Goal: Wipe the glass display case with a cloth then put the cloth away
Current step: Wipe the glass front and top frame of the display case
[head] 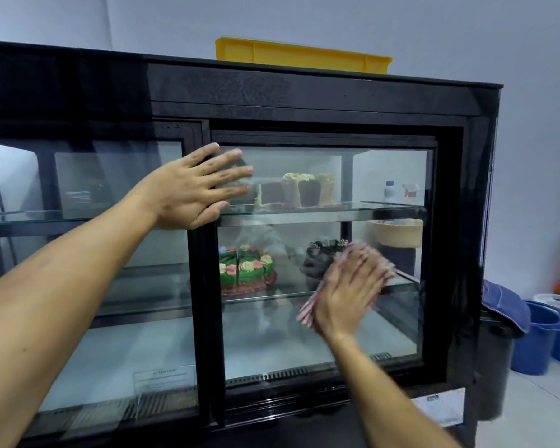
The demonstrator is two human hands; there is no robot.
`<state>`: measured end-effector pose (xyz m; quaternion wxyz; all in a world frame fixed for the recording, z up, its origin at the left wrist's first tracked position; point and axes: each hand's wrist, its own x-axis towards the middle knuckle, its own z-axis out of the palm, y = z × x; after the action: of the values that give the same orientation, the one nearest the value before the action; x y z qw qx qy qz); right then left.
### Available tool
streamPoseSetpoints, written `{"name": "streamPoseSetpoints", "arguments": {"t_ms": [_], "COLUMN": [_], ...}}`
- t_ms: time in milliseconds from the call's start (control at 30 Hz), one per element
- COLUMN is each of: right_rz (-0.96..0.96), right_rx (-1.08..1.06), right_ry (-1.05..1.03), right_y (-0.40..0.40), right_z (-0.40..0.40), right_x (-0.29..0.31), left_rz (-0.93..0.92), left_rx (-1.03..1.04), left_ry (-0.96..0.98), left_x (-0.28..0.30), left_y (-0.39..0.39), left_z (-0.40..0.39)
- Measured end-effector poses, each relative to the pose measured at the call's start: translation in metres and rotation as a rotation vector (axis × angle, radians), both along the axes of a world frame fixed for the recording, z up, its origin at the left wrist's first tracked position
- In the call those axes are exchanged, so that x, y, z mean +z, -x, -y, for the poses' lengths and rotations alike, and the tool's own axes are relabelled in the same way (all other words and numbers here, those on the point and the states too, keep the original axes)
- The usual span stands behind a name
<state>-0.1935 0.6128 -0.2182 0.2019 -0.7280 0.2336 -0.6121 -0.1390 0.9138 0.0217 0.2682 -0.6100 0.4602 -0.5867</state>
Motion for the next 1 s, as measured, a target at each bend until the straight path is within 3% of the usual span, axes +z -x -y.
{"name": "streamPoseSetpoints", "arguments": {"t_ms": [100,200,267,333,400,533,600,700,833,900,1000], "right_rz": [-0.088,-0.091,-0.076,-0.080,-0.073,0.068,0.102,0.024,-0.068,-0.062,-0.048], "right_rx": [0.083,0.116,0.106,0.060,-0.013,-0.068,-0.084,-0.031,0.019,0.003,-0.020], "right_ry": [0.308,0.700,0.857,0.815,0.601,-0.090,-0.215,0.051,0.619,0.654,0.347], "right_y": [-0.013,-0.012,-0.004,0.006,0.019,0.024,0.011,-0.001,0.002,0.005,0.017], "right_z": [-0.046,-0.024,0.014,0.056,0.098,0.121,0.085,0.035,0.057,0.088,0.138], "right_x": [-0.006,0.058,0.103,0.131,0.133,0.067,0.031,0.027,0.108,0.143,0.143], "left_rz": [-0.028,-0.029,-0.032,-0.040,-0.047,-0.045,-0.047,-0.046,-0.046,-0.043,-0.047], "left_rx": [-0.004,-0.015,-0.034,-0.056,-0.073,-0.080,-0.078,-0.060,-0.049,-0.052,-0.052], "left_ry": [-0.021,-0.005,-0.009,-0.006,-0.004,0.004,0.004,0.004,0.008,0.010,0.012], "left_x": [0.001,-0.001,0.000,0.000,-0.001,0.000,0.001,-0.001,-0.001,-0.001,-0.002], "left_y": [0.002,-0.002,-0.002,-0.002,-0.003,-0.004,-0.003,-0.002,-0.004,-0.004,-0.006], "left_z": [0.003,0.001,0.002,0.002,0.003,0.003,0.002,0.003,0.003,0.002,0.003]}}
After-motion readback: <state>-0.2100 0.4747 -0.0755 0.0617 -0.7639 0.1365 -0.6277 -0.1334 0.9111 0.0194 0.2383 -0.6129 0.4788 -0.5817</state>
